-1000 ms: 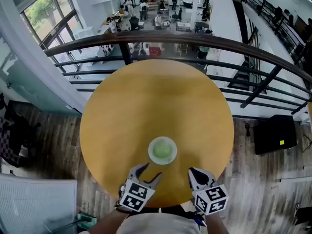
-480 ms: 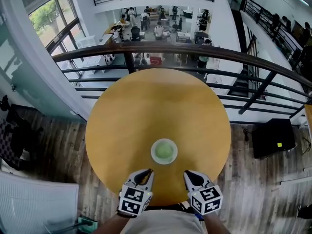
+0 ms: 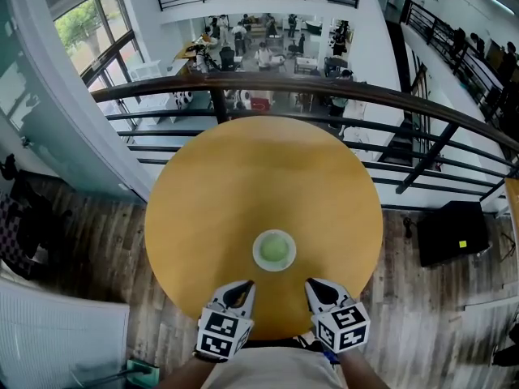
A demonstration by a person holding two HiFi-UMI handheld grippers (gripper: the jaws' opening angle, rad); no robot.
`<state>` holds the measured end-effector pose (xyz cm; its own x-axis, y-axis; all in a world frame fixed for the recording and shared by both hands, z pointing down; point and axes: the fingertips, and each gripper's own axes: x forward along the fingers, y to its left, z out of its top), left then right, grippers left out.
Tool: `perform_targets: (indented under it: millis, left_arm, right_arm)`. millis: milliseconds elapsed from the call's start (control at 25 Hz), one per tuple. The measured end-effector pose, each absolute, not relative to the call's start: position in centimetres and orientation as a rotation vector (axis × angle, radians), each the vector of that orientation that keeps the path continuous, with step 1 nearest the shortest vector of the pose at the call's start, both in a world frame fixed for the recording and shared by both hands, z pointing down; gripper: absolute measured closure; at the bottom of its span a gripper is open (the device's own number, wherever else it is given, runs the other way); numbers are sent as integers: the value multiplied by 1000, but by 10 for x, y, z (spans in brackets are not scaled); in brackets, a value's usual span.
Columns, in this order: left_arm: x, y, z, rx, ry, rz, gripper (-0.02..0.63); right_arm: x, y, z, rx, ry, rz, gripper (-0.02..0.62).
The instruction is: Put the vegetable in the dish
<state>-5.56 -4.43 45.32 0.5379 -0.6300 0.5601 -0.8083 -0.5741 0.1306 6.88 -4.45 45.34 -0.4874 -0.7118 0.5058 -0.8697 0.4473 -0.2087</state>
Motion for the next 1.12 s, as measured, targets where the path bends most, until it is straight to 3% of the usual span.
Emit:
perform_targets:
  millis: [1120]
  left_arm:
    - [-72,-44,462,2294,-1202,590,584]
  right_arm:
    - [61,-41,450,1350,-2360,651,571]
